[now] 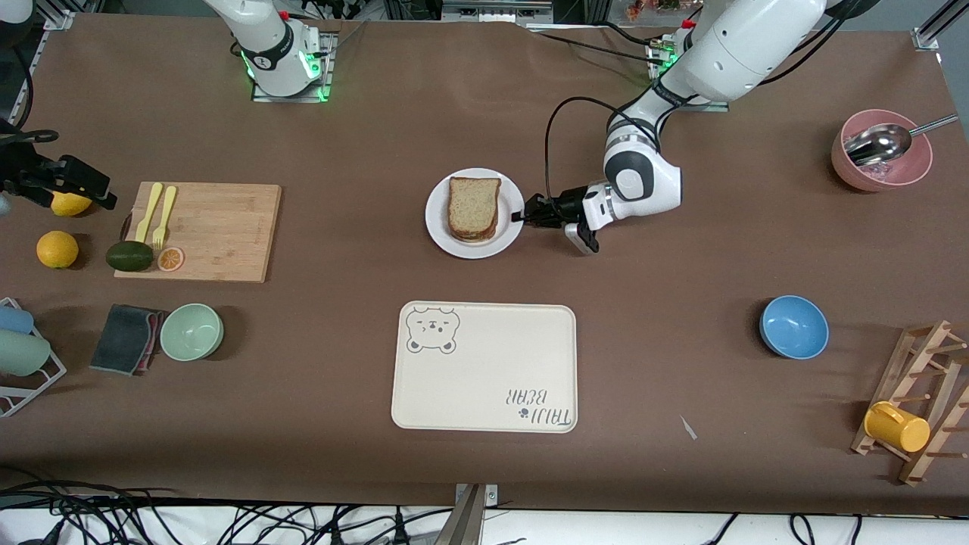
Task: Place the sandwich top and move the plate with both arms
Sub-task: 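Grasp the white plate rim with the left gripper, then slide the plate onto the bear-print tray with the left gripper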
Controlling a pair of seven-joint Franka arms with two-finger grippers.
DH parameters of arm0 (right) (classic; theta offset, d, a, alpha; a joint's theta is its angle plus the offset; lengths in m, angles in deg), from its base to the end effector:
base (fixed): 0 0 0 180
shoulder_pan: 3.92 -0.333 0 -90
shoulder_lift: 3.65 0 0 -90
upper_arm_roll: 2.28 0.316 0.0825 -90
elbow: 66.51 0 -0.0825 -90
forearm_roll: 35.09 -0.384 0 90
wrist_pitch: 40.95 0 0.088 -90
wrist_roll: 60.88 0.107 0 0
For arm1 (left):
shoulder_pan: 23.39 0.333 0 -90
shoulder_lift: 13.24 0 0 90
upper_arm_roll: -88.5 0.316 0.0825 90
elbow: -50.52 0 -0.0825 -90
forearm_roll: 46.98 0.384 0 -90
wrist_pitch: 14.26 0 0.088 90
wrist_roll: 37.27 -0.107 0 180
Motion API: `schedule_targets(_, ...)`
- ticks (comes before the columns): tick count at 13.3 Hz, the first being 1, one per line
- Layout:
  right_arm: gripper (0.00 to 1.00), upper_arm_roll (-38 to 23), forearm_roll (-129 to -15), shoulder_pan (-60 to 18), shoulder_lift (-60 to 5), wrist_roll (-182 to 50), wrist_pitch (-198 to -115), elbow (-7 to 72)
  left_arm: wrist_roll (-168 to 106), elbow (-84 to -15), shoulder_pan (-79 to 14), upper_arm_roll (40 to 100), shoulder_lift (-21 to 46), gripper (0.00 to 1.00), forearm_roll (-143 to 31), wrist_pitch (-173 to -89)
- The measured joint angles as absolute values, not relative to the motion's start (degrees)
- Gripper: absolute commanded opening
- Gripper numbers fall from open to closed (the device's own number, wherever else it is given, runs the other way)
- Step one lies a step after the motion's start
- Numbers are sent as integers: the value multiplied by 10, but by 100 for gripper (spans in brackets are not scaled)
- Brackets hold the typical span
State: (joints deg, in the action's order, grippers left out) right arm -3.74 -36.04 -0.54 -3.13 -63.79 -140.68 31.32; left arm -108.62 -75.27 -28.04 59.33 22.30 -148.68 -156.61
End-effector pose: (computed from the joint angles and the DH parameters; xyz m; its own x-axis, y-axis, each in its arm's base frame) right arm 0.5616 -0.0461 0.5795 0.9984 -0.0364 0.0430 -0.0358 -0.9993 -0.0145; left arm 0.4169 -0.3011 0.1130 0.9995 -0.0239 0.0203 -0.0294 -0.4878 0.8724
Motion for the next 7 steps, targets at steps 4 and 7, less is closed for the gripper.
schedule_targets(4,100,-37,-361,-5,-31,-638,-1407,313,-1085,-748,-278,594,223,4,-1487,-1566)
schedule_targets(7,100,-37,-361,-5,-31,-638,-1407,313,-1084,-742,-263,590,222,1,-1487,-1565)
